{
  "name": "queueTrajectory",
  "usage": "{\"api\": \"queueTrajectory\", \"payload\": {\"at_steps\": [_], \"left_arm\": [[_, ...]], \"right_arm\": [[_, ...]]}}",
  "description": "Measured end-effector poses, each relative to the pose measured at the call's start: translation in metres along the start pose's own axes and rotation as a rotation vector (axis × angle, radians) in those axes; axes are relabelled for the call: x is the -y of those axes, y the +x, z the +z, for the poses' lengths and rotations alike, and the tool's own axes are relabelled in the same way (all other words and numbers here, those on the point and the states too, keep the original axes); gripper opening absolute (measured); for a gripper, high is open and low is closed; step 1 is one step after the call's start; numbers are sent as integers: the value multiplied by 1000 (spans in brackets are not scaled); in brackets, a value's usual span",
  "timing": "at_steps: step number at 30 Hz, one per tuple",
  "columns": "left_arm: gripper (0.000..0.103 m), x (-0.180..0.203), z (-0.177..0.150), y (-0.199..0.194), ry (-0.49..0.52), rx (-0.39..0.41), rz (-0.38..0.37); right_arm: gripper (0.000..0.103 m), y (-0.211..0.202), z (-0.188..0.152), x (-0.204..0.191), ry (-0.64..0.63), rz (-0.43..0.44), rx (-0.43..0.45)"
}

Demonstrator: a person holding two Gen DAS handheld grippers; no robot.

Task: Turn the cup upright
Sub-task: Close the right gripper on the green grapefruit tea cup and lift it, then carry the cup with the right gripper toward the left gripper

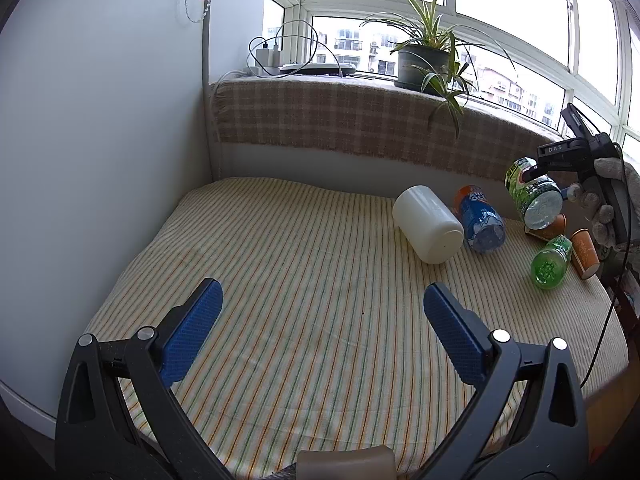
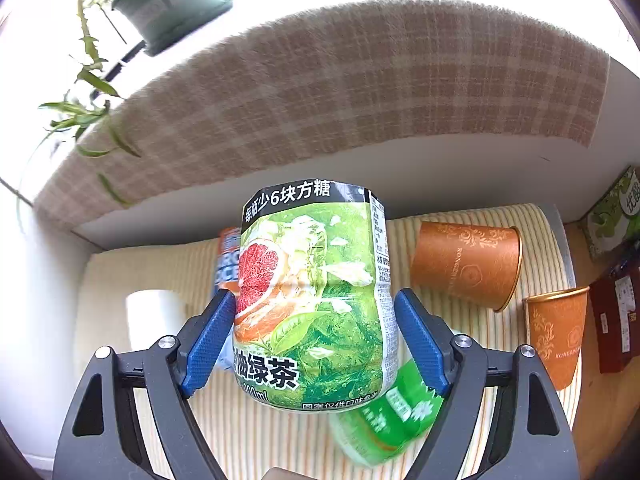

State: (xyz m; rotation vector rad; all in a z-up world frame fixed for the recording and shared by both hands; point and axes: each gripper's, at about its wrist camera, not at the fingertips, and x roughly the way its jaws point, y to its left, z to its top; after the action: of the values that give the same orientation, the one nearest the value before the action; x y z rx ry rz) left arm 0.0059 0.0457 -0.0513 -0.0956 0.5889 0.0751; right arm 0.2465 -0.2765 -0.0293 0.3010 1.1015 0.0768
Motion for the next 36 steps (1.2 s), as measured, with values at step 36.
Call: {"api": "queueTrajectory", "payload": {"at_steps": [36], "left_arm": [[102, -26, 4, 24, -162, -170, -172]], "right_arm": [[83, 49, -179, -135, -63, 363, -200]]}}
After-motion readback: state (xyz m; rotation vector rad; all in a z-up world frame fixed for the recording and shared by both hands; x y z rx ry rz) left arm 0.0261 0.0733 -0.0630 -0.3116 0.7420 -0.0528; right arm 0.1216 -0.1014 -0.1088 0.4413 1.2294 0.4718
